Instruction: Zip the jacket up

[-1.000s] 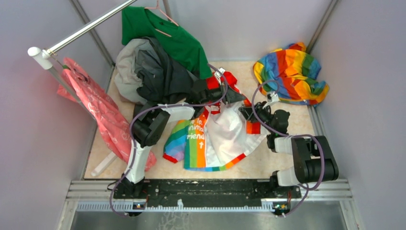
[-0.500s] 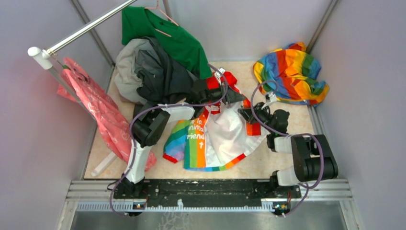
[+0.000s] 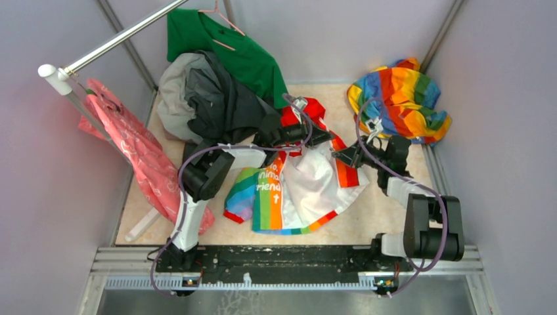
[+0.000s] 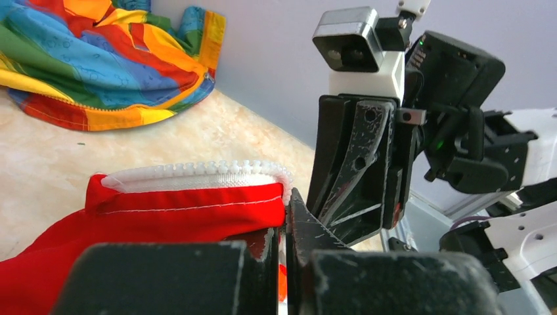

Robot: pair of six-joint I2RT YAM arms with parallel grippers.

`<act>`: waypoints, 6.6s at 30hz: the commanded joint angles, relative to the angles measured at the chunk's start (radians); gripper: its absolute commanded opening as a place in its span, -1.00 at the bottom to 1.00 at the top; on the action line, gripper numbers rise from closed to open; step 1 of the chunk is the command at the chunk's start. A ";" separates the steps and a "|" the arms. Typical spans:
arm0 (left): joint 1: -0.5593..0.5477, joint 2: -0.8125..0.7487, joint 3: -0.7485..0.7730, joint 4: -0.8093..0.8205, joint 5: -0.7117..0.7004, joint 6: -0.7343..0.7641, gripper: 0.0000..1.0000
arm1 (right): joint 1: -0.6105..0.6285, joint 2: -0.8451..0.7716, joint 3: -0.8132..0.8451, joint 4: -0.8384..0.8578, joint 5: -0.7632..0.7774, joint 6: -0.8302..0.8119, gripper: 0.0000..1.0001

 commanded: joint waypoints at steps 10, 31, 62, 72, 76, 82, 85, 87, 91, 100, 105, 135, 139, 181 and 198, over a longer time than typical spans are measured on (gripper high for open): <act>-0.023 -0.002 -0.020 0.093 0.010 0.141 -1.00 | -0.039 0.087 0.108 0.009 -0.304 0.082 -1.00; -0.016 -0.041 -0.046 0.010 -0.049 0.251 -1.00 | -0.115 0.084 0.285 -0.695 -0.196 -0.433 -1.00; 0.019 -0.009 -0.076 0.209 0.012 0.072 -1.00 | 0.014 0.110 0.321 -0.706 -0.204 -0.468 -1.00; -0.030 0.020 -0.048 0.157 0.012 0.107 -1.00 | 0.044 0.115 0.248 -0.219 -0.328 -0.062 -1.00; -0.050 0.032 -0.035 0.136 0.016 0.120 -1.00 | 0.044 0.109 0.216 -0.009 -0.337 0.101 -1.00; -0.057 0.036 -0.039 0.120 0.008 0.138 -1.00 | 0.027 0.074 0.198 0.045 -0.332 0.136 -1.00; -0.047 0.017 -0.048 0.109 -0.007 0.153 -1.00 | 0.000 0.060 0.215 -0.120 -0.340 0.008 -1.00; -0.030 0.004 -0.063 0.109 -0.019 0.152 -1.00 | -0.022 0.036 0.230 -0.247 -0.347 -0.090 -1.00; 0.015 -0.019 -0.092 0.105 -0.052 0.146 -1.00 | -0.059 -0.017 0.239 -0.417 -0.352 -0.218 -1.00; 0.053 -0.048 -0.106 0.106 -0.100 0.143 -1.00 | -0.069 -0.030 0.250 -0.588 -0.320 -0.357 -1.00; 0.078 -0.057 -0.121 0.138 -0.126 0.111 -1.00 | -0.069 -0.025 0.263 -0.692 -0.277 -0.431 -1.00; 0.021 -0.111 -0.089 0.195 -0.032 -0.101 -1.00 | 0.083 -0.075 -0.083 0.321 -0.133 -0.239 0.03; 0.006 -0.141 -0.090 0.174 -0.026 -0.117 -1.00 | 0.083 -0.035 -0.141 0.553 -0.153 -0.223 0.08; -0.044 -0.162 -0.185 0.207 -0.055 0.249 -1.00 | 0.074 -0.033 0.027 0.678 -0.239 0.404 -1.00; 0.018 -0.145 -0.206 0.296 -0.114 0.293 -1.00 | 0.004 0.008 0.198 -0.235 -0.379 -0.123 -1.00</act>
